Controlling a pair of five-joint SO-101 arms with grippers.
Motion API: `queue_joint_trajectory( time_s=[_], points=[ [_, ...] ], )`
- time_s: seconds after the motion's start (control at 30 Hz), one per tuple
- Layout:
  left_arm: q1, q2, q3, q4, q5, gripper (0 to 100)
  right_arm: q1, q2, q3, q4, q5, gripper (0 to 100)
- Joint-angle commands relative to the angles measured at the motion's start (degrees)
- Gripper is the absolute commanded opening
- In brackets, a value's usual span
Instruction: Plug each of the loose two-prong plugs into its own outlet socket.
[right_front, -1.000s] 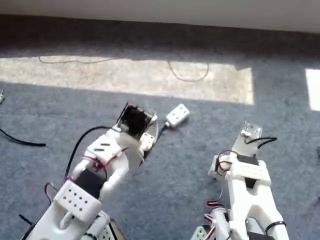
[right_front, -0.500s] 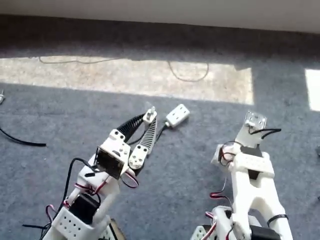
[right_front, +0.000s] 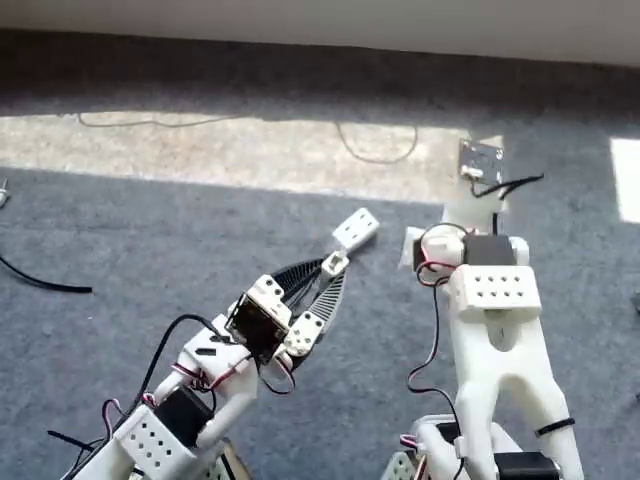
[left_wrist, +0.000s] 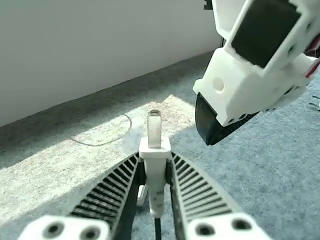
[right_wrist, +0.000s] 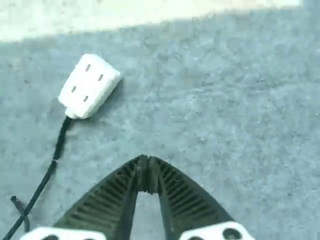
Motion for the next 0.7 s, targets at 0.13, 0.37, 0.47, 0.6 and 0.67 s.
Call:
queue_joint_trajectory(
  time_s=[0.13,0.37,0.47,0.6,0.67],
  points=[
    [0.6,10.6,1.1,-9.6,-0.4,0,-2.4,-1.1,-26.2,23.4,-0.6,0.6],
    [0.6,13.3,1.1,-12.2,-0.2,0,-11.0,-1.0,-38.1,30.9,-0.6,0.6],
    [1.3,13.3,0.8,-12.2,0.0,0,-15.2,-0.3,-37.9,30.8,-0.6,0.6],
    [4.7,13.3,0.8,-12.2,-0.1,0,-17.6,-0.4,-32.9,28.7,-0.3,0.6],
    [5.6,13.3,0.7,-12.2,-0.2,0,-18.5,-0.4,-29.7,25.9,-0.3,0.6]
  ],
)
